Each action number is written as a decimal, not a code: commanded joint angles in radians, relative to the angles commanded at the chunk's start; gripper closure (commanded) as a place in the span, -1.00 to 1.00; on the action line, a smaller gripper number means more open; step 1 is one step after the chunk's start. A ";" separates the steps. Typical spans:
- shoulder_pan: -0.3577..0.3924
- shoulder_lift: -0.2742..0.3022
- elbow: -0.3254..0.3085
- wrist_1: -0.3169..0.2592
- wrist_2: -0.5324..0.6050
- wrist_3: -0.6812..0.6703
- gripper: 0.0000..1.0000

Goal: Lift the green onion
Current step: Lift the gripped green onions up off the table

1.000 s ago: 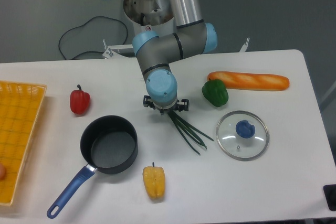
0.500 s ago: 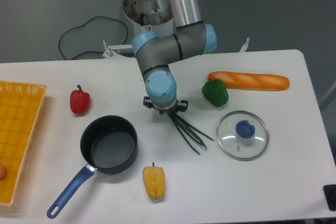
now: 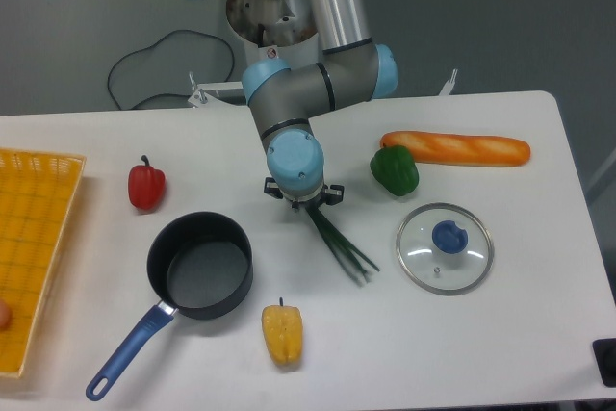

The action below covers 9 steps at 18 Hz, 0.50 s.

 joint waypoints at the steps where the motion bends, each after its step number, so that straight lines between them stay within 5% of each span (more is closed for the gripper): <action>1: 0.000 -0.002 0.005 -0.002 0.005 0.002 0.49; 5: 0.000 -0.005 0.017 -0.002 0.025 0.002 0.77; 9: -0.002 0.000 0.043 -0.011 0.026 0.005 0.80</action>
